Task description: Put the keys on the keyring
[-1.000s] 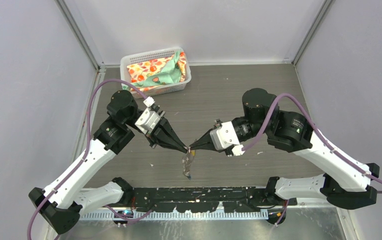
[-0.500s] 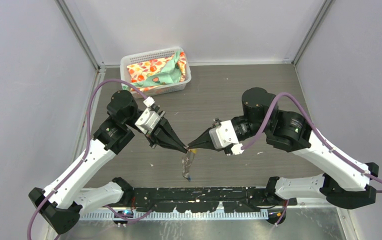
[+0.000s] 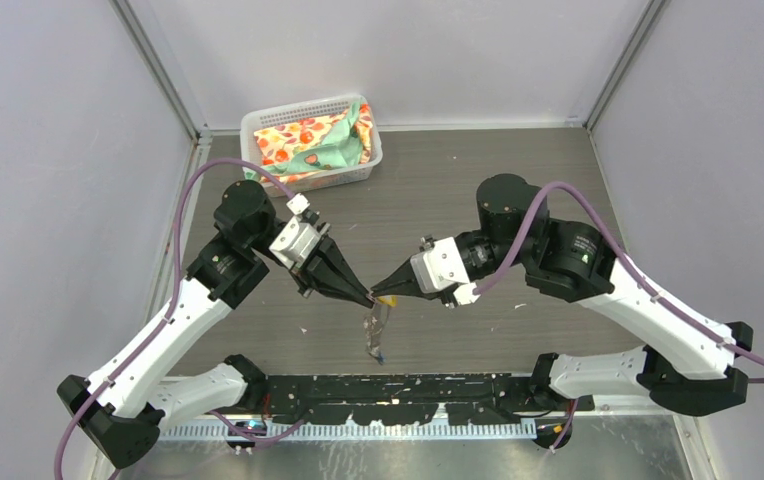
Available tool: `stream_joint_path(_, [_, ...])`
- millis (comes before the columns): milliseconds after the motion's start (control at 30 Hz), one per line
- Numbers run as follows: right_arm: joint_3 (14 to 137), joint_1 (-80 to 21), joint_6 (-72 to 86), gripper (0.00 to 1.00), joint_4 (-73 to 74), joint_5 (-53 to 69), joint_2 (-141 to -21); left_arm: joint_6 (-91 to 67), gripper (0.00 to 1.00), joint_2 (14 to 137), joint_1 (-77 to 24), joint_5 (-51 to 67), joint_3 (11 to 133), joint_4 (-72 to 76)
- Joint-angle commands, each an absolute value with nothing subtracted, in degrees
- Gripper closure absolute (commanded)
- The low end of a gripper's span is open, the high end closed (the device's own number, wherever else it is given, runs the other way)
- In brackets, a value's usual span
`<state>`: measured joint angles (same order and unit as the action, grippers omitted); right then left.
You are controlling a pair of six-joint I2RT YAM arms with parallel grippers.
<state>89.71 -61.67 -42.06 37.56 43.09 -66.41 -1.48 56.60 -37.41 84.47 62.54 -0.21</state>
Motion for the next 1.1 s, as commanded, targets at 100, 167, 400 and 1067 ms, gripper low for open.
stream_joint_path(100, [90.0,-61.9,-40.3,0.99,34.5,40.8,-67.9,-1.4,1.00,55.4,-37.5,86.0,62.9,0.3])
stream_joint_path(167, [90.1,-61.9,-39.8,0.99,34.5,41.2,-68.3,-1.4,1.00,55.4,-37.5,86.1,62.9,0.4])
stream_joint_path(400, [89.6,-61.9,-39.2,0.99,34.3,38.9,-68.0,-1.3,1.00,55.2,-37.5,86.1,62.7,0.4])
stream_joint_path(1067, [89.6,-62.0,-34.3,0.99,33.8,39.7,-69.2,-1.0,1.00,54.8,-37.4,84.7,62.1,1.3])
